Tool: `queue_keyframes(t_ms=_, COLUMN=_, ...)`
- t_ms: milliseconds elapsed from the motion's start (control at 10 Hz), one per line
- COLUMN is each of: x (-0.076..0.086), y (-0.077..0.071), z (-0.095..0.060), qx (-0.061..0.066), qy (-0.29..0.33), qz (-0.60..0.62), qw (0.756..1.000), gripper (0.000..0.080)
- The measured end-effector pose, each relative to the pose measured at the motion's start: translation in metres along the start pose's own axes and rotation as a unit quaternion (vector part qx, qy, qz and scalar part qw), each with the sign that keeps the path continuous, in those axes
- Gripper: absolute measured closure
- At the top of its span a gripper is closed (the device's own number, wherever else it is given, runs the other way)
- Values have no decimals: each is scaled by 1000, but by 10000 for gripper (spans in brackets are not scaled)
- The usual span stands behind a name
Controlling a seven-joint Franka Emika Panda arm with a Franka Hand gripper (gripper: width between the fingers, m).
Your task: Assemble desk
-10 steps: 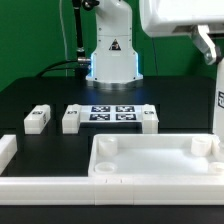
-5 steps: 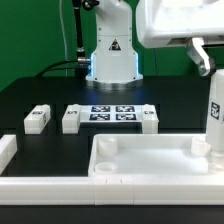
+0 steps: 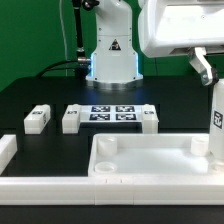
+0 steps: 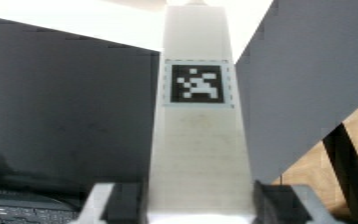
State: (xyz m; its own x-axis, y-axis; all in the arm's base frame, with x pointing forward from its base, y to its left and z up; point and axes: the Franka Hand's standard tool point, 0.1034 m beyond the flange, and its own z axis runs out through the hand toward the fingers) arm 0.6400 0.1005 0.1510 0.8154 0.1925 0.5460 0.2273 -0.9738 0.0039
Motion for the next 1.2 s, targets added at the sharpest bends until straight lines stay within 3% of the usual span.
queue_keyframes(t_ms=400, x=-2, y=0, z=-4, qx=-1, qy=0, qz=-2, qw=1000, gripper=515)
queue_keyframes(t_ms=1000, x=-14, y=-2, z=6, qx=1, qy=-10, qz=-2, qw=1000, gripper=515)
queue_keyframes(t_ms=1200, x=-9, y=-3, z=9, qx=-2, qy=17, qz=-3, qw=1000, gripper=515)
